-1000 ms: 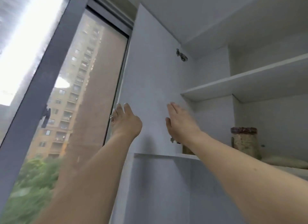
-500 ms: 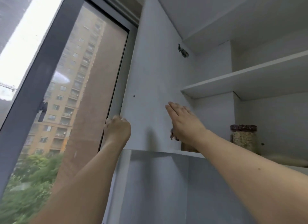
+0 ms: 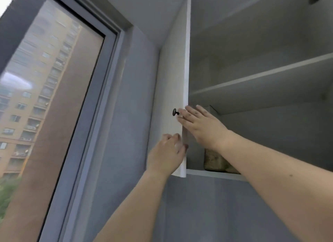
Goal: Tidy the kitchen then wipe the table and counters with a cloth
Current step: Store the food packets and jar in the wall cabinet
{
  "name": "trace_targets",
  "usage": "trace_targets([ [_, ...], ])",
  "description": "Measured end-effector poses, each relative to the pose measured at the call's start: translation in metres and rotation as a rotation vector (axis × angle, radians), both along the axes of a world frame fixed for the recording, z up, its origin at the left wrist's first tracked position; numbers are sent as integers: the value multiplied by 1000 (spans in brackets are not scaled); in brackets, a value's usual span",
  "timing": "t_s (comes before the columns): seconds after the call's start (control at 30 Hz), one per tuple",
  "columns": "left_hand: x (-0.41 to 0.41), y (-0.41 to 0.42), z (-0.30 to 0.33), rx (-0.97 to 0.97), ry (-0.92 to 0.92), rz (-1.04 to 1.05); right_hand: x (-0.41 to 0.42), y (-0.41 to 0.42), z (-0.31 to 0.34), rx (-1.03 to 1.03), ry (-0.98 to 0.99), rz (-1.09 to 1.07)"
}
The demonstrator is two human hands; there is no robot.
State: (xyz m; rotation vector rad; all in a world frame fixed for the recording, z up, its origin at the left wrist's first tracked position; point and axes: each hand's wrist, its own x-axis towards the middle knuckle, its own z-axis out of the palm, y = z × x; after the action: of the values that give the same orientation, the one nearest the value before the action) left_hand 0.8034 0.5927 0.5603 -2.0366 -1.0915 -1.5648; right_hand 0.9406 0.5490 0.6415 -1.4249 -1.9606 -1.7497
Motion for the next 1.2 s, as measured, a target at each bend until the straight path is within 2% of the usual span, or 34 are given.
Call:
trace_targets([
  [0.13, 52, 15, -5, -58, 119, -48, 41, 3, -4, -50, -1, -142],
  [0.33, 103, 63, -21, -97, 118, -145, 94, 39, -19, -43, 29, -260],
  [0.67, 140, 97, -28, -135, 197, -123, 131, 61, -37, -126, 31, -392],
  [0.8, 137, 90, -20, -213, 285, -98, 127, 41, -36, -187, 14, -454],
  [0.93, 116, 64, -7, -229, 369, -64, 117, -3, -24, -144, 44, -488],
  [1.2, 68, -43, 23, -87, 294, -150, 93, -121, -5, 10, 131, -543],
])
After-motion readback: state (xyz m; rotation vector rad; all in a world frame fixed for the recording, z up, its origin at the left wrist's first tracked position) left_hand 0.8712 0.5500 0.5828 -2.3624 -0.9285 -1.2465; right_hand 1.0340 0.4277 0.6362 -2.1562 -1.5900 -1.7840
